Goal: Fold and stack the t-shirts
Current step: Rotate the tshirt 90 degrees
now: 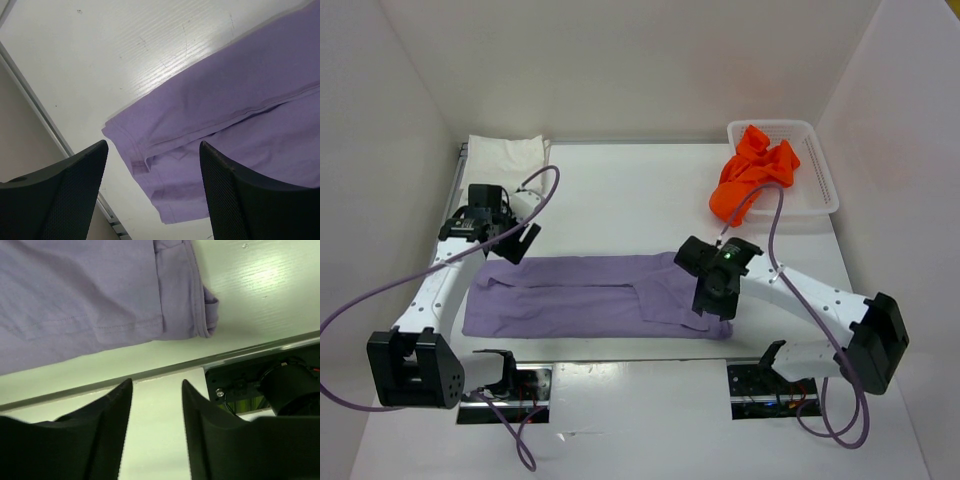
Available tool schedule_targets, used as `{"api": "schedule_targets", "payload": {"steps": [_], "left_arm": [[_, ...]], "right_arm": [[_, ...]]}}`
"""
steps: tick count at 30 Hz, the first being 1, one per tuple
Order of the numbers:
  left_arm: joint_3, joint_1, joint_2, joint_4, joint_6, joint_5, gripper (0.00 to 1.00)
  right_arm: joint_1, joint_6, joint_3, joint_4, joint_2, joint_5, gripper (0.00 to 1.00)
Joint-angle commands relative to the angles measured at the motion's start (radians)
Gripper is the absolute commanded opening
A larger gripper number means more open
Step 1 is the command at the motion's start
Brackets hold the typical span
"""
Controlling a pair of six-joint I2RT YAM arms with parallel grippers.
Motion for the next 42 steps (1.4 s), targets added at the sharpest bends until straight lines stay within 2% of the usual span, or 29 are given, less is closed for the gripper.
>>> {"api": "schedule_targets", "payload": {"steps": [1, 2, 5, 6, 8, 12, 17, 26, 28, 30, 31, 32, 33, 34, 36, 37, 40, 42], "left_arm": [[-0.003, -0.002, -0.007, 0.036, -0.023, -0.018, 0.81], [-0.003, -0.002, -0.007, 0.049, -0.032, -0.069, 0.81], [-0.012, -0.002, 0.008, 0.118, -0.032, -0.191, 0.9], [-0.024, 0.01, 0.042, 0.143, -0.032, -0.192, 0.92], [-0.011, 0.064, 0.121, 0.154, -0.021, -0.183, 0.93], [0.075, 0.188, 0.249, 0.178, -0.033, -0.085, 1.0], [0.072, 0.221, 0.346, 0.252, -0.033, -0.082, 1.0], [0.075, 0.3, 0.494, 0.3, -0.004, -0.059, 1.0], [0.051, 0.31, 0.494, 0.3, 0.006, -0.058, 0.98], [0.028, 0.31, 0.485, 0.29, 0.034, -0.058, 0.85], [0.017, 0.32, 0.475, 0.29, 0.043, -0.058, 0.81], [-0.004, 0.32, 0.475, 0.28, 0.052, -0.058, 0.77], [-0.014, 0.331, 0.465, 0.28, 0.065, -0.058, 0.68], [-0.014, 0.331, 0.465, 0.271, 0.065, -0.058, 0.65], [-0.026, 0.356, 0.456, 0.261, 0.076, -0.058, 0.6], [-0.037, 0.365, 0.456, 0.261, 0.076, -0.068, 0.58], [-0.037, 0.411, 0.456, 0.237, 0.086, -0.068, 0.53], [-0.047, 0.434, 0.438, 0.226, 0.086, -0.068, 0.53]], "right_arm": [[-0.037, 0.021, 0.037, 0.047, 0.033, 0.036, 0.51], [-0.037, 0.032, 0.048, 0.068, 0.045, 0.066, 0.63], [-0.1, 0.07, -0.028, 0.203, 0.047, 0.05, 0.72], [-0.122, 0.086, -0.059, 0.238, 0.033, 0.038, 0.76], [-0.177, 0.118, -0.133, 0.313, -0.028, 0.011, 0.78], [-0.189, 0.15, -0.191, 0.323, -0.088, -0.012, 0.83], [-0.199, 0.141, -0.325, 0.43, 0.002, -0.11, 0.86], [-0.199, 0.061, -0.345, 0.525, 0.204, -0.173, 0.86], [-0.199, 0.038, -0.332, 0.526, 0.232, -0.173, 0.81], [-0.199, 0.006, -0.305, 0.545, 0.263, -0.185, 0.73], [-0.199, -0.006, -0.296, 0.546, 0.275, -0.185, 0.6], [-0.199, -0.019, -0.267, 0.558, 0.29, -0.185, 0.54], [-0.199, -0.032, -0.248, 0.558, 0.33, -0.185, 0.48], [-0.199, -0.064, -0.228, 0.558, 0.355, -0.185, 0.35], [-0.199, -0.098, -0.153, 0.558, 0.436, -0.174, 0.24], [-0.199, -0.136, -0.124, 0.558, 0.465, -0.147, 0.14], [-0.208, -0.216, 0.046, 0.547, 0.585, -0.101, 0.04], [-0.221, -0.259, 0.129, 0.535, 0.643, -0.075, 0.04]]}}
